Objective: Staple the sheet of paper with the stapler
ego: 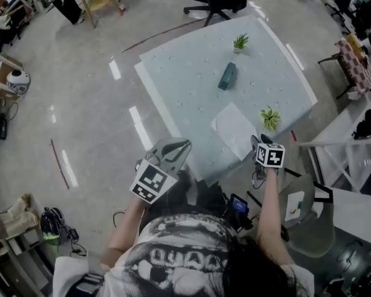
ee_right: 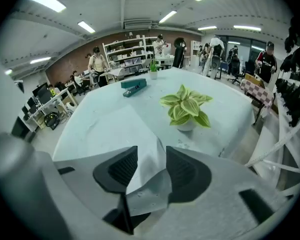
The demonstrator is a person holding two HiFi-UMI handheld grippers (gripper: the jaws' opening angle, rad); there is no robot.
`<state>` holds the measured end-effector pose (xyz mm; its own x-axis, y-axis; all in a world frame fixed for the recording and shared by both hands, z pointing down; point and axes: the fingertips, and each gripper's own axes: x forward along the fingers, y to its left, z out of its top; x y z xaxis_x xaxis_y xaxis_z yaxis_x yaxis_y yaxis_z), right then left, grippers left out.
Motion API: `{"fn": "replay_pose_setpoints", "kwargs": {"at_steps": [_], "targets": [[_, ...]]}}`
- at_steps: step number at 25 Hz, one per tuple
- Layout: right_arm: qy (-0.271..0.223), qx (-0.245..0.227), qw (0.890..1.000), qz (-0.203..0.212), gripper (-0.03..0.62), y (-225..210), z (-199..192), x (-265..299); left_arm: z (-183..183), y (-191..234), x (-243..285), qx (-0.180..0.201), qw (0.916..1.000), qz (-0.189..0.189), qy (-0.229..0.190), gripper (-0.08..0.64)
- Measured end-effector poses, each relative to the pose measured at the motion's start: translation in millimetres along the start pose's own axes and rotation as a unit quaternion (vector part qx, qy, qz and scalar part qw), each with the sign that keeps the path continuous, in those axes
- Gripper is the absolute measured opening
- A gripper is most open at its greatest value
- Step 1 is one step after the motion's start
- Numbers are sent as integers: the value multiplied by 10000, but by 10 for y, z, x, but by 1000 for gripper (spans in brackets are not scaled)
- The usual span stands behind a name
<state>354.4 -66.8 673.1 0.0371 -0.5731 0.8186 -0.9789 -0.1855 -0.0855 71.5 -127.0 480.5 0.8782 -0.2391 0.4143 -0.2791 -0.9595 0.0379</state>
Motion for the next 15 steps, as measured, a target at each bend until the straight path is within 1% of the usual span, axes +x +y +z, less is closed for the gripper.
{"fn": "replay_pose_setpoints", "kwargs": {"at_steps": [2, 4, 5, 6, 9, 11, 13, 15], "targets": [[211, 6, 9997, 109, 166, -55, -125, 54, 59, -27, 58, -118, 9997, 206, -1, 6], [198, 17, 9996, 175, 89, -70, -167, 60, 87, -39, 106, -240, 9989, 414, 8, 8], [127, 81, 9996, 237, 33, -58, -154, 58, 93, -35, 132, -268, 9983, 512, 29, 8], [51, 200, 9992, 340, 19, -30, -133, 58, 96, -26, 156, -274, 9978, 603, 58, 6], [-146, 625, 9953, 726, 5, 83, -71, 46, 109, 4, 196, -329, 9957, 856, 119, 6], [-254, 768, 9926, 908, 5, 138, 7, 24, 126, 21, 207, -422, 9937, 1036, 111, 6], [-337, 938, 9901, 991, 5, 184, 113, 41, 119, 46, 215, -488, 9914, 1205, 117, 6], [-408, 1284, 9854, 1038, 5, 247, 230, 104, 88, 86, 214, -515, 9896, 1338, 155, 7]]}}
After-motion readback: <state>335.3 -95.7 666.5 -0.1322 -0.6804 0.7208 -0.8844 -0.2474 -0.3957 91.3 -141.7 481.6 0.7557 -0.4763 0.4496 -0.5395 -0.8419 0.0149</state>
